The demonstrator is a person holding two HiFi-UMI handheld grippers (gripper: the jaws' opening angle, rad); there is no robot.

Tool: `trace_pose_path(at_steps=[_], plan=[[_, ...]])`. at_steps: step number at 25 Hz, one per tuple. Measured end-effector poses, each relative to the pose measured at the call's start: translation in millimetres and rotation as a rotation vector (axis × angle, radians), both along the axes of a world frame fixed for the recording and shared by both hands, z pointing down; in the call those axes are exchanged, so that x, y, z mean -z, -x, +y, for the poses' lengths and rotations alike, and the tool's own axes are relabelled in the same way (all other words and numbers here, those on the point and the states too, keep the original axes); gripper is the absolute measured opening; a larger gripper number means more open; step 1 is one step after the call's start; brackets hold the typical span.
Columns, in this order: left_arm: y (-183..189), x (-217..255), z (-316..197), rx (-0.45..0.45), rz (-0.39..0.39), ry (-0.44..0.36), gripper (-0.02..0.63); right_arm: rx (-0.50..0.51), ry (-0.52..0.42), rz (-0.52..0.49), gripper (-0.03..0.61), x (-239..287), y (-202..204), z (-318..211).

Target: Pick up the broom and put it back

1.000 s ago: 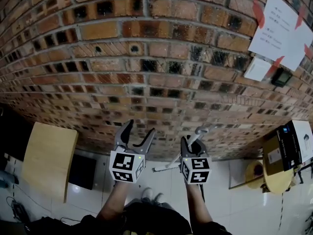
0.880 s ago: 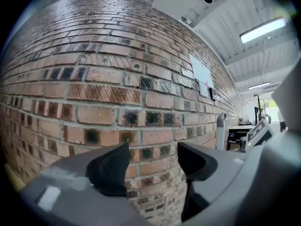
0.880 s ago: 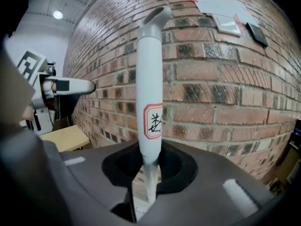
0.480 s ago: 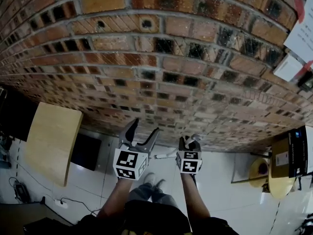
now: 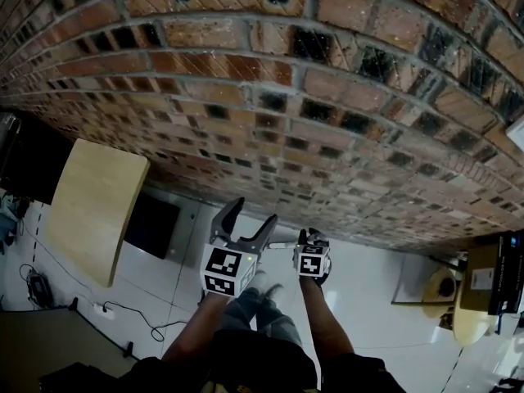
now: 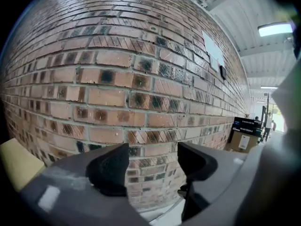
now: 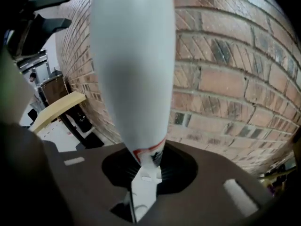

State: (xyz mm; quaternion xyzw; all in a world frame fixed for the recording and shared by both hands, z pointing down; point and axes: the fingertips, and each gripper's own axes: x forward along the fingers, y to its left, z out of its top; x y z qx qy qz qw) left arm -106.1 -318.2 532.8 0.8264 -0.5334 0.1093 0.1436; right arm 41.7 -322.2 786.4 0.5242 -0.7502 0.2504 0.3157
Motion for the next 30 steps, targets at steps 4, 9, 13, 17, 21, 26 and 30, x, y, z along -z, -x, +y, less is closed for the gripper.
trace_pose_path(at_steps=[4, 9, 13, 17, 21, 26, 30], plan=[[9, -10, 7, 0.003, -0.008, 0.029, 0.325, -0.029, -0.024, -0.013, 0.072, -24, -6, -18], [14, -21, 4, 0.027, 0.007, 0.042, 0.325, -0.048, -0.033, -0.012, 0.074, -31, -9, -65], [19, -23, 1, 0.041, 0.010, 0.043, 0.325, -0.077, 0.003, 0.060, 0.074, -31, -17, -82], [22, -22, -2, 0.047, 0.014, 0.040, 0.325, -0.100, 0.019, 0.004, 0.092, -38, -17, -88], [21, -22, -2, 0.043, 0.021, 0.039, 0.325, -0.104, -0.007, -0.041, 0.157, -27, -17, -87], [17, -18, 0, 0.026, 0.019, 0.033, 0.325, -0.063, -0.078, -0.038, 0.234, 8, -15, -81], [18, -13, 1, 0.026, 0.035, 0.025, 0.325, -0.033, -0.129, -0.047, 0.295, 49, -11, -66]])
